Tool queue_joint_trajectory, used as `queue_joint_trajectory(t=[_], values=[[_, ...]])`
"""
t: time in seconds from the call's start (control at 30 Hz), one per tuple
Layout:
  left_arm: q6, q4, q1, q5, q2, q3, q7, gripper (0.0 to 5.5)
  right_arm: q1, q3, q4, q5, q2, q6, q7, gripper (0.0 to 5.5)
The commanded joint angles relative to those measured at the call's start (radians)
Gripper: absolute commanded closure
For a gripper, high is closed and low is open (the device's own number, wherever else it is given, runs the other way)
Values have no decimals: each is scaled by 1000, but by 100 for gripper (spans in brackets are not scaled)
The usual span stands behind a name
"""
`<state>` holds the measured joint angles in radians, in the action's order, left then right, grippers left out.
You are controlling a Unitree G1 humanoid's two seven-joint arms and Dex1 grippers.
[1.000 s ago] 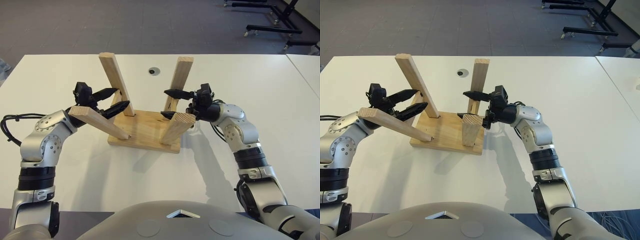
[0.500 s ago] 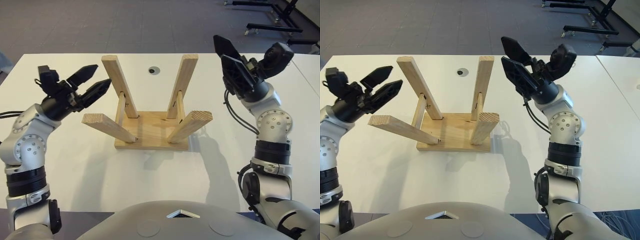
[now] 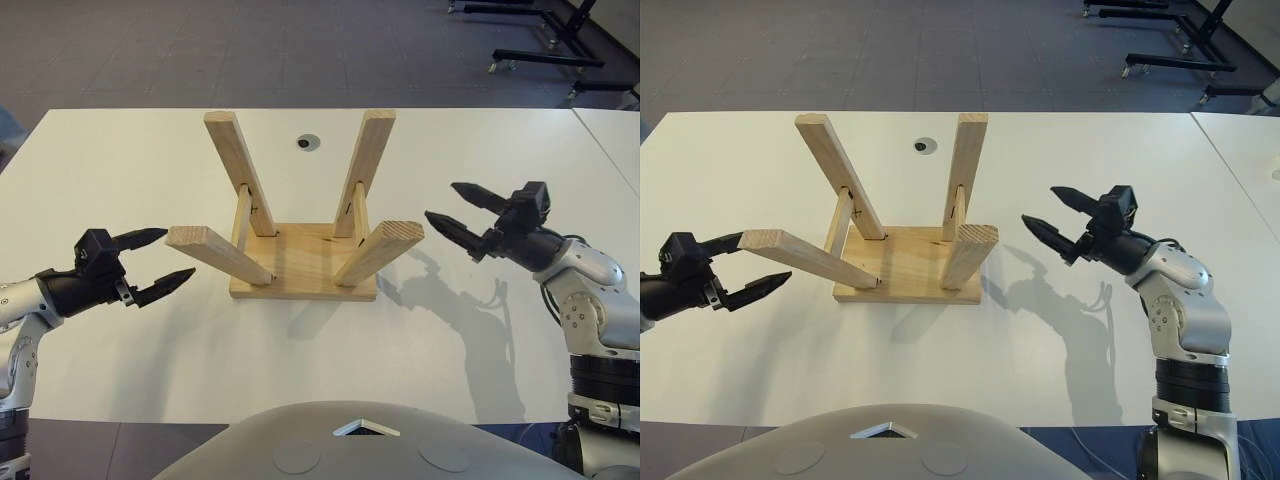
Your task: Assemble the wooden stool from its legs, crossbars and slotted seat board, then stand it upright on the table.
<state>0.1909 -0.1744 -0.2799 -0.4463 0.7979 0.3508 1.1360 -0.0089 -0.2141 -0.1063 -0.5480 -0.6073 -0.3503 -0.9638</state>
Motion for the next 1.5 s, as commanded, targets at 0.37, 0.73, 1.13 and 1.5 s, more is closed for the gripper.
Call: queue_joint_trajectory(t=[0.37, 0.73, 1.13, 1.5], values=[[37, -58, 168, 58, -33, -287, -1, 101, -22, 314, 170, 181, 49, 326, -314, 112], [0, 27, 230, 133, -58, -422, -5, 101, -93, 378, 308, 208, 155, 460, -317, 112], [-34, 69, 260, 155, -73, -470, 10, 240, -118, 407, 304, 184, 165, 441, -346, 290], [129, -45, 213, -69, -23, -422, 160, 419, -62, 435, 118, 86, 60, 167, -429, 433]])
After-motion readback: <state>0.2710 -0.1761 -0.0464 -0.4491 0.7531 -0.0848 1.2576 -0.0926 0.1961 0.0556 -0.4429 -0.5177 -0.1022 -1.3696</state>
